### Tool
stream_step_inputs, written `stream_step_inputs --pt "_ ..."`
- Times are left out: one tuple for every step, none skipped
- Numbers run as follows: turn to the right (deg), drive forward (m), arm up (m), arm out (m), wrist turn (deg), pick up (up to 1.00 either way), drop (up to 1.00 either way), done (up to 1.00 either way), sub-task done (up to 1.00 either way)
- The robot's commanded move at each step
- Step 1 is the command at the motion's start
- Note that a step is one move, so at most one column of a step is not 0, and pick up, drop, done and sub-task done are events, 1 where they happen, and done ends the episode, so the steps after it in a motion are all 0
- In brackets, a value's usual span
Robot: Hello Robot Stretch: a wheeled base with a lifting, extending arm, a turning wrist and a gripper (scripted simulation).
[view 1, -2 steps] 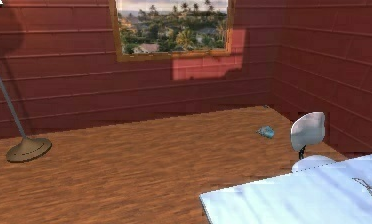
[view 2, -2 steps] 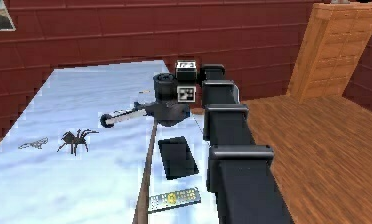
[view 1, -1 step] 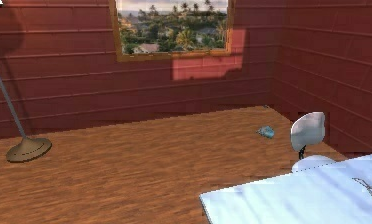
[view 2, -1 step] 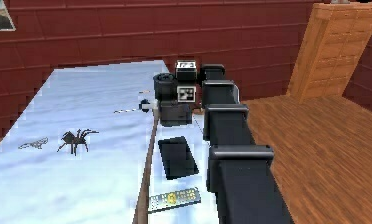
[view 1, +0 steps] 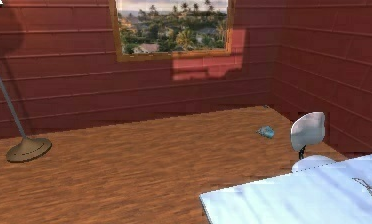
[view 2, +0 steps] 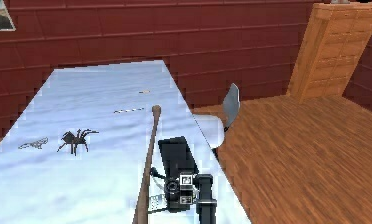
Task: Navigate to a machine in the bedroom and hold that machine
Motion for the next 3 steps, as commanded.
stream_step_inputs --pt "0.0 0.00 0.00 0.00 0.0 1.00 0.00 0.00 0.00" --pt "0.0 0.00 0.10 0.00 0.0 0.00 0.00 0.00 0.00" --pt "0.0 0.00 0.00 0.00 0.0 0.00 0.00 1.00 0.00"
